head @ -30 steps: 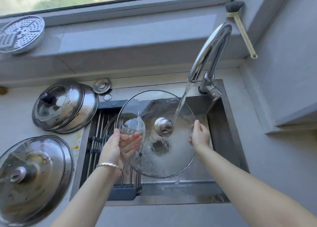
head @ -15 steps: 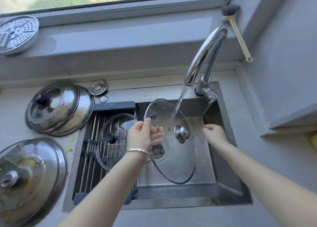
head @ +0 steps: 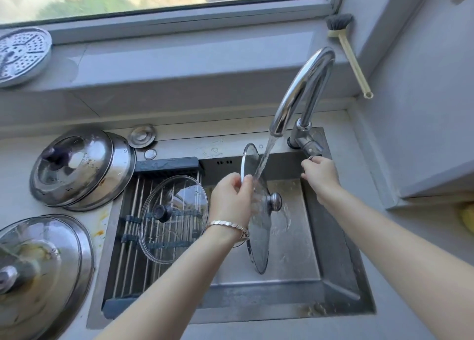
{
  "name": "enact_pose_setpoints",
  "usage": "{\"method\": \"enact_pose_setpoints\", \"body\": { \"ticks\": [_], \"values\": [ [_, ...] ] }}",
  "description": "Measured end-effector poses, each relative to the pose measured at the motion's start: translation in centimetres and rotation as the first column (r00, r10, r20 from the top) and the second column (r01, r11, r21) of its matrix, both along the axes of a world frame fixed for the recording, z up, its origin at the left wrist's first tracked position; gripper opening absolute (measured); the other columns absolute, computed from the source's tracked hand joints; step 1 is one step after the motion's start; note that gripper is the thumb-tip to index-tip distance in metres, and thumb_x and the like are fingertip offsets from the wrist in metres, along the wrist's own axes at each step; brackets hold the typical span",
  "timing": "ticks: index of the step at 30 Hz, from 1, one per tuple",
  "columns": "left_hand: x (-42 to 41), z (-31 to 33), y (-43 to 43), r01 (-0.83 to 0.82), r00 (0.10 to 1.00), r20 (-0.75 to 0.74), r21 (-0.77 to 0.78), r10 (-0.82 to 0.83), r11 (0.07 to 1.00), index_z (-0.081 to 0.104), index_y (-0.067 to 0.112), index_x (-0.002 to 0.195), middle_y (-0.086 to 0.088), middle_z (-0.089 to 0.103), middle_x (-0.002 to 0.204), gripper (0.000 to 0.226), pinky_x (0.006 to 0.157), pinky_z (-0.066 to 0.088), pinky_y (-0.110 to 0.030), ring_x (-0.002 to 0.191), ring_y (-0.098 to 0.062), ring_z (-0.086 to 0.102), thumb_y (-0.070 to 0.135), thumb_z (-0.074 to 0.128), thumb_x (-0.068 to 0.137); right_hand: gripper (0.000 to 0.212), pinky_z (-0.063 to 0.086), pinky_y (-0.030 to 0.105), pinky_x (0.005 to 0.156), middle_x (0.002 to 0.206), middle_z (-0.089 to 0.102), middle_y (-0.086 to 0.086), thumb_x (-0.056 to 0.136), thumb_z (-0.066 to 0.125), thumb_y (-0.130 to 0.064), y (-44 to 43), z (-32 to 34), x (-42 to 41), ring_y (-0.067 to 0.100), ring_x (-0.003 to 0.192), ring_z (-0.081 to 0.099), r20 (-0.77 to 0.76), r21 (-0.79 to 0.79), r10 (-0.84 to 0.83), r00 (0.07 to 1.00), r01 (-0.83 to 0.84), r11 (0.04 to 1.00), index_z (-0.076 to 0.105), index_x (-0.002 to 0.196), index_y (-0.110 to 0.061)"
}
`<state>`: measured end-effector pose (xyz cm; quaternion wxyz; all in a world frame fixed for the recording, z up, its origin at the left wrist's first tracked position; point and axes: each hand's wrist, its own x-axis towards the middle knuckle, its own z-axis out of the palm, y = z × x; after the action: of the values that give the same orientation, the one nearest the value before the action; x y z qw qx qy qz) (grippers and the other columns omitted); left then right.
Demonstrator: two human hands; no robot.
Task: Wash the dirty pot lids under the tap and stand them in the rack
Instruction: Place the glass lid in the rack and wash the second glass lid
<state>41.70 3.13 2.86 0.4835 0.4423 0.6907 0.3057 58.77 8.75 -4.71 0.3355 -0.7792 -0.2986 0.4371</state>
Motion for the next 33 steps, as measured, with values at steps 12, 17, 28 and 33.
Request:
{"method": "enact_pose_setpoints", "body": {
  "ticks": [12, 17, 28, 33],
  "values": [
    [-3.4, 1.6, -1.8, -0.126, 0.981, 0.142, -0.035, 0.129, 0.991, 0.053, 0.003, 0.085, -0.016, 0.062, 0.094, 0.013, 0.052, 0.057, -0.034, 0.059, -0.011, 0.070, 0.012, 0.050, 0.093, 0.059, 0.053, 0.039, 0.087, 0.138, 0.044, 0.010, 0.092, 0.047, -0.030, -1.8, 2.7, -3.0, 0.025, 0.102, 0.060, 0.046, -0.217, 0.479, 0.876, -0.460, 0.861, 0.028, 0.144, -0.010],
    [-3.4, 2.6, -2.8, -0.106, 0.987, 0.122, -0.005, 0.105, 0.994, 0.056, -0.016, 0.089, -0.026, 0.063, 0.098, 0.028, 0.054, 0.059, -0.038, 0.070, -0.023, 0.072, 0.011, 0.052, 0.091, 0.045, 0.056, 0.027, 0.058, 0.096, 0.058, 0.002, 0.094, 0.038, -0.045, -7.0, 3.4, -6.0, 0.019, 0.067, 0.067, -0.082, -0.185, 0.705, 0.705, -0.705, 0.684, 0.034, 0.136, -0.029],
    [-4.5, 4.3, -6.4, 0.145, 0.989, -0.018, 0.087, -0.144, 0.986, 0.060, 0.016, 0.076, 0.006, 0.065, 0.080, 0.039, 0.067, 0.057, -0.038, 0.065, -0.010, 0.069, 0.034, 0.033, 0.098, 0.018, 0.032, 0.015, 0.041, 0.065, 0.050, -0.001, 0.097, 0.041, -0.023, -10.3, 3.0, -5.5, 0.011, 0.050, 0.040, -0.110, 0.117, 0.435, 0.894, -0.423, 0.898, 0.055, 0.093, -0.012],
    [-7.3, 1.8, -8.7, 0.156, 0.980, -0.115, -0.070, -0.163, 0.985, 0.060, 0.011, 0.084, 0.000, 0.063, 0.085, 0.019, 0.076, 0.055, -0.043, 0.070, -0.006, 0.067, 0.022, 0.047, 0.093, 0.021, 0.026, 0.017, 0.036, 0.064, 0.048, 0.003, 0.098, 0.041, -0.021, -11.6, 3.4, -4.6, 0.011, 0.046, 0.036, -0.143, 0.092, 0.394, 0.908, -0.385, 0.919, 0.057, 0.095, -0.008]
  ]
}}
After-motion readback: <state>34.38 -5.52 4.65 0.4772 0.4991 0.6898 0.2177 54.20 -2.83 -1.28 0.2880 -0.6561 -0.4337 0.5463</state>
